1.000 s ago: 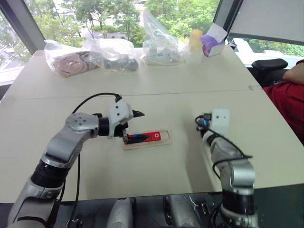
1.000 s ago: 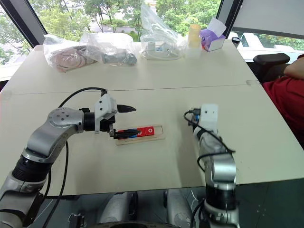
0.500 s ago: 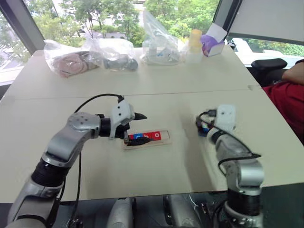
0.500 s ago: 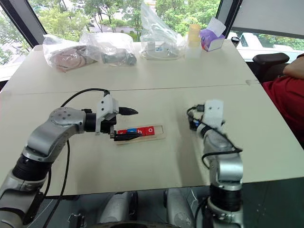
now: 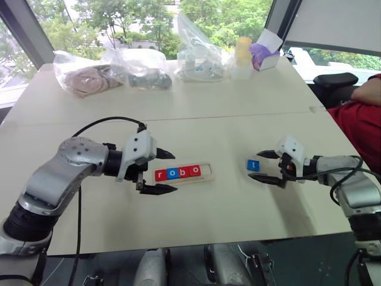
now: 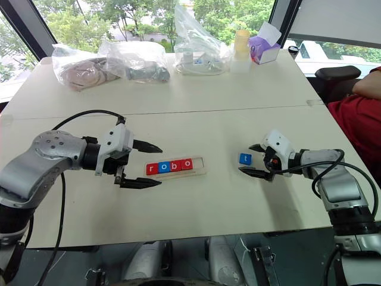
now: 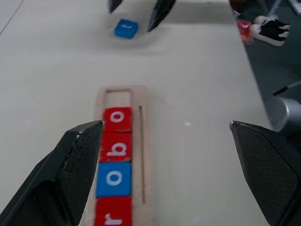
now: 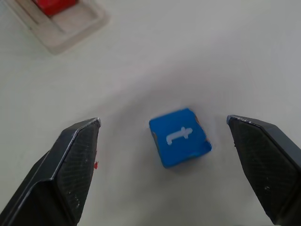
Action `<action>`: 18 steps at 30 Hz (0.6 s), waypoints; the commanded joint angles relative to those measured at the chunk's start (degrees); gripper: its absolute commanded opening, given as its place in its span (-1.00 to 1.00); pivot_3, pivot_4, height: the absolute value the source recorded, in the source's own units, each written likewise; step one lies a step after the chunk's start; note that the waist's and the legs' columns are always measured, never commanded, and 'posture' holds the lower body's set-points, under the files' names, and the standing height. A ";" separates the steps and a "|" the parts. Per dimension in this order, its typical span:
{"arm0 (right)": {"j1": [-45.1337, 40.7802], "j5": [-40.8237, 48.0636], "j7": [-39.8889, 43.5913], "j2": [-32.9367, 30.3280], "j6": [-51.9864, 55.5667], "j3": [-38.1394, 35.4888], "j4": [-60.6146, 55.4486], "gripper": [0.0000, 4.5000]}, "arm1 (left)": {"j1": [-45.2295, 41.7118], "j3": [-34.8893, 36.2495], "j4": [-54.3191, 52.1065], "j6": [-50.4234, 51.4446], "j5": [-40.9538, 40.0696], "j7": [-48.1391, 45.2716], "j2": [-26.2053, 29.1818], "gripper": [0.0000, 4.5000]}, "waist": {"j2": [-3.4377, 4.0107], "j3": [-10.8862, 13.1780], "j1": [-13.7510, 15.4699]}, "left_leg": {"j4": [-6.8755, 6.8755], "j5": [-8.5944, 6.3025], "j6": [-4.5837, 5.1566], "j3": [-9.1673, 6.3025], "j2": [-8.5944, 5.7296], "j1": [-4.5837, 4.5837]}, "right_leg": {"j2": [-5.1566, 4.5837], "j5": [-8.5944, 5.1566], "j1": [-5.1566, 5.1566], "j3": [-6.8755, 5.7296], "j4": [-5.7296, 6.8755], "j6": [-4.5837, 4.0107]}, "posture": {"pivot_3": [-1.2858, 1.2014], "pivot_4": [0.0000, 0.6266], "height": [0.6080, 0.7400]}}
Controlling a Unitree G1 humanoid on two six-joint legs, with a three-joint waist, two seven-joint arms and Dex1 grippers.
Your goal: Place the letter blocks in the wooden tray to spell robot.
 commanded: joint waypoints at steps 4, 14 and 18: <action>-3.55 -2.65 3.17 1.76 -8.78 2.11 10.78 0.99 | 0.78 2.07 -1.10 0.54 -0.04 2.58 0.69 1.00 | 0.00 0.01 0.19 | 0.04 0.00 0.00 -0.01 -0.02 -0.04 | -0.05 0.00 0.02 0.00 -0.02 0.02 | 0.03 -0.52 1.00; -6.51 -5.88 3.94 4.51 -15.85 4.57 20.22 0.22 | 1.46 1.89 3.66 -2.58 2.54 2.65 1.73 1.00 | -0.01 0.00 -0.05 | 0.04 0.00 -0.01 -0.01 0.00 0.42 | -0.01 -0.01 0.45 0.01 -0.01 -0.07 | 0.03 -0.52 1.00; -6.41 -5.05 3.87 4.62 -14.42 3.98 19.64 -0.47 | 2.17 2.56 4.52 -3.16 2.52 2.50 1.96 1.00 | -0.01 0.00 0.04 | -0.03 0.00 -0.01 -0.02 0.06 0.85 | -0.08 -0.12 0.90 0.02 -0.09 -0.24 | 0.03 -0.52 1.00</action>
